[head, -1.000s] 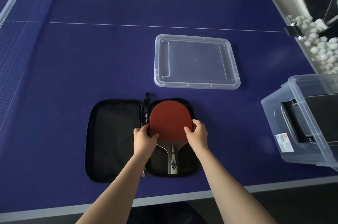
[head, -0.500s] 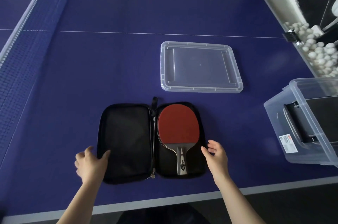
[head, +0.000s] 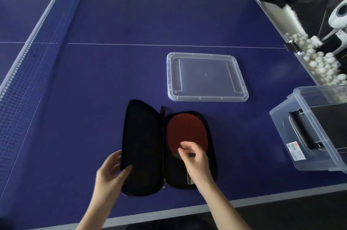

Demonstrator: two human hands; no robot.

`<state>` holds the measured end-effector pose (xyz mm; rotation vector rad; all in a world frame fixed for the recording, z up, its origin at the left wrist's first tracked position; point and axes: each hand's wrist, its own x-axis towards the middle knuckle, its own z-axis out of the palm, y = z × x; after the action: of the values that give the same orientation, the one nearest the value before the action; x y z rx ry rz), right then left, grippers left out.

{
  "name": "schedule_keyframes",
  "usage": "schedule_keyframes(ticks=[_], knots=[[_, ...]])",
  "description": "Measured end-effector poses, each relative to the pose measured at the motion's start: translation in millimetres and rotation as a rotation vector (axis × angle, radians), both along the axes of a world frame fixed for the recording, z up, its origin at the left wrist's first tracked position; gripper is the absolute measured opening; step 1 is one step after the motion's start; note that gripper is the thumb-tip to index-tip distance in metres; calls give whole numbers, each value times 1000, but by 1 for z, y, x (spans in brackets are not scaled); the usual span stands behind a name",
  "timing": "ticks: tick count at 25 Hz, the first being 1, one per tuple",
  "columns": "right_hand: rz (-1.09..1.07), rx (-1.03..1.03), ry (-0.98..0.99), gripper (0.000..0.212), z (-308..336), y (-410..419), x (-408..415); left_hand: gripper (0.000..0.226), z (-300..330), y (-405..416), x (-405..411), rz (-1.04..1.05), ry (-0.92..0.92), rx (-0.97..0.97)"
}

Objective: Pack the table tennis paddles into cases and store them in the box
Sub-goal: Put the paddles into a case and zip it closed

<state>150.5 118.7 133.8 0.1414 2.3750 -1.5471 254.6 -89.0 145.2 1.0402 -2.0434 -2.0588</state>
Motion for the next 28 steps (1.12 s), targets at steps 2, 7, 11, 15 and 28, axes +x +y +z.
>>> schedule_keyframes(ticks=[2, 7, 11, 15, 28], knots=[[71, -75, 14, 12, 15, -21, 2, 46, 14, 24, -5, -166, 37, -31], [90, -138, 75, 22, 40, -38, 4, 78, 22, 65, -18, -488, 87, -60], [70, 95, 203, 17, 41, -20, -5, 65, 13, 65, -22, -499, 59, -18], [-24, 170, 235, 8, 30, 22, -29, 35, -8, 57, -31, -246, -97, 6], [-165, 77, -377, 28, -59, 88, -67, 74, -62, 73, -113, -107, -446, 241]])
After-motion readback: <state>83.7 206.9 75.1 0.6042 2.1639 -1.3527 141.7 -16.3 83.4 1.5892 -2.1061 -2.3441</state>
